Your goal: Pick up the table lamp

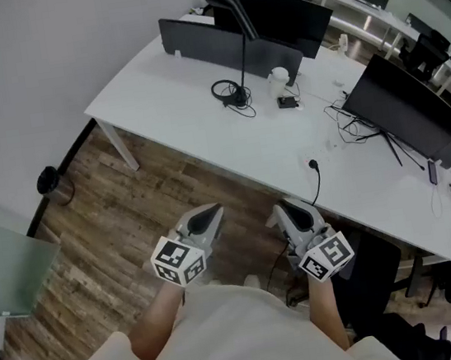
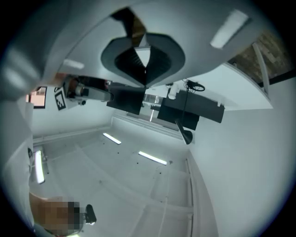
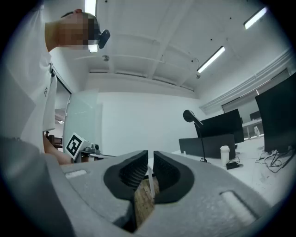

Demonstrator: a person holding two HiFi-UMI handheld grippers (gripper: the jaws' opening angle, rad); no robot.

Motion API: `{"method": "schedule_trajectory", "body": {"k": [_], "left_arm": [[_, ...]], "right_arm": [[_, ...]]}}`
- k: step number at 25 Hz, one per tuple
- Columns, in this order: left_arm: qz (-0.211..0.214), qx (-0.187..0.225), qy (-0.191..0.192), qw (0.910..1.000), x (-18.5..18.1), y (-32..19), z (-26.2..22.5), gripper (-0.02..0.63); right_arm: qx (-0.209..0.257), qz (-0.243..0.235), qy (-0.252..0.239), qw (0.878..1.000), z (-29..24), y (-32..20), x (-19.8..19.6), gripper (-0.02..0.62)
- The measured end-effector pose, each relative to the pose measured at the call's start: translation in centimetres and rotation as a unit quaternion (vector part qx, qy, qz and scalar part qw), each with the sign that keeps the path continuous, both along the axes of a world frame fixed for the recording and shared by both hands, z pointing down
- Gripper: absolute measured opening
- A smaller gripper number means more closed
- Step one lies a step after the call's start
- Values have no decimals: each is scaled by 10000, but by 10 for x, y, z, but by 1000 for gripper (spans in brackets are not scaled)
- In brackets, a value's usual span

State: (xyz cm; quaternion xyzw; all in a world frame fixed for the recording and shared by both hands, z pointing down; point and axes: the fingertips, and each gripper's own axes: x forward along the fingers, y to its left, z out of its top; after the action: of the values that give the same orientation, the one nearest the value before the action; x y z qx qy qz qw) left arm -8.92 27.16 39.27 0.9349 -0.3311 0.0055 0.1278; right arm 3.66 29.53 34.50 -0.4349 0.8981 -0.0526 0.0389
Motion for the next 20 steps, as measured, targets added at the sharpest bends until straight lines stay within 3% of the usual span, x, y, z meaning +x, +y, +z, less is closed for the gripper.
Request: {"method": "schedule_trajectory", "body": {"k": [9,20], "left_arm": [[53,-5,-16,10000,-13,0,1,-5],[105,14,61,9999,-37,6,1,-5]], "right_arm": [[11,56,69,10000,0,0,-13,35],[-130,73,-421,9990,-5,2,-26,37]]}}
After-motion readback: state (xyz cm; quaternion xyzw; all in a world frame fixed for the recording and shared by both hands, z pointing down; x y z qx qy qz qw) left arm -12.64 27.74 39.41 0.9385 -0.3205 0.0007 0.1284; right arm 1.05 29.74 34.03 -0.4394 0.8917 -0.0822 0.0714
